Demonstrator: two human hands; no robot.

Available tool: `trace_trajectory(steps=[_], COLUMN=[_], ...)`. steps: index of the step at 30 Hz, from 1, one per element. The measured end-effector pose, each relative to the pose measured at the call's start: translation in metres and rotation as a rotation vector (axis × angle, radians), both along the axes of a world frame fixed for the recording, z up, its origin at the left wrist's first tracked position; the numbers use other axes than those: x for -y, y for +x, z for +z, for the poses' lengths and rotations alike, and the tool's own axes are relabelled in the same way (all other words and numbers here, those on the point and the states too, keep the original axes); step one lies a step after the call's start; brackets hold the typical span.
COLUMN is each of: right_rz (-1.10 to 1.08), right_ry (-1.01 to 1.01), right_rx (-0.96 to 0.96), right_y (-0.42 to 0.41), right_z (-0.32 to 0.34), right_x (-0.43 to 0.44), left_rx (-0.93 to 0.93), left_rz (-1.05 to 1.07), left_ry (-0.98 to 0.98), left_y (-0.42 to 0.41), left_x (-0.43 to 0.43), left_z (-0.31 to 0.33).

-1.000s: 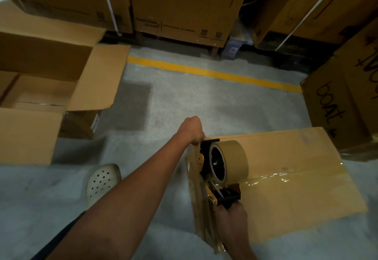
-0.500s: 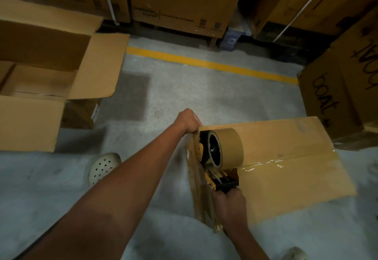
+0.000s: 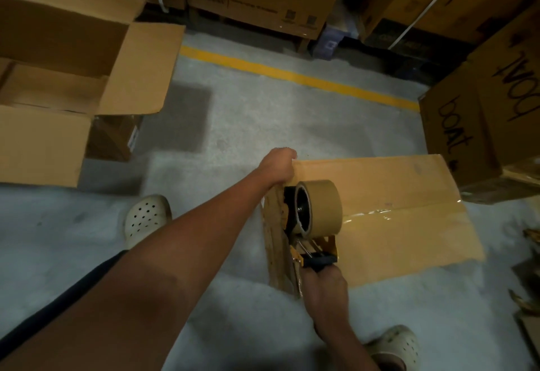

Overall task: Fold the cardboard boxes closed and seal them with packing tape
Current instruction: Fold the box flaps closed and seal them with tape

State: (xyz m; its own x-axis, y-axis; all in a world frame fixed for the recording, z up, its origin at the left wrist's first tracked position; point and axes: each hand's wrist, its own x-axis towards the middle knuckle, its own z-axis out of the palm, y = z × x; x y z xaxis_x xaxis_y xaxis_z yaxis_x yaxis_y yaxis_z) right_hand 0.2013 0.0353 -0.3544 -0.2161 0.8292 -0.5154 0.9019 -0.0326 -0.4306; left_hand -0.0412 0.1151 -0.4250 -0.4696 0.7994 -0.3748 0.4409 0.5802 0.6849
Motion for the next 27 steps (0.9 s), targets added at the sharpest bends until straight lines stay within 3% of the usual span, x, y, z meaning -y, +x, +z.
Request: trace_trajectory(steps=[4,8,13,16,21,27], right_rz=[0.035,0.048,-0.085,-0.091,-0.094,-0.055], right_ry=[0.032,0.005,-0.089,-0.084,-0.067,-0.078], right_rx=[-0.024,0.040,0.065,0.076,0.085,0.111], right_y=[-0.002,0.013,0.036,0.036,0.042,0.058], right_z=[0.004,0.004,0.007,0.010,0.006,0.000], right_x=[0.003,0.014,0.033,0.034,0.037,0.044], left_rx=[0.033,-0.072,-0.091,-0.085,-0.017,0.041], left_rz=[-0.183,-0.189,-0.151,-0.018,0.467,0.498], left_ry=[0.025,0.083,0.062,0.102,0.316,0.431], left_y=[0.006,0.007,0.010,0.023,0.070,0.064], left_x=[0.009,0.011,0.007,0.007,0.000,-0.001], left_z=[-0.022,-0.030,-0.038,-0.038,-0.043,-0.056])
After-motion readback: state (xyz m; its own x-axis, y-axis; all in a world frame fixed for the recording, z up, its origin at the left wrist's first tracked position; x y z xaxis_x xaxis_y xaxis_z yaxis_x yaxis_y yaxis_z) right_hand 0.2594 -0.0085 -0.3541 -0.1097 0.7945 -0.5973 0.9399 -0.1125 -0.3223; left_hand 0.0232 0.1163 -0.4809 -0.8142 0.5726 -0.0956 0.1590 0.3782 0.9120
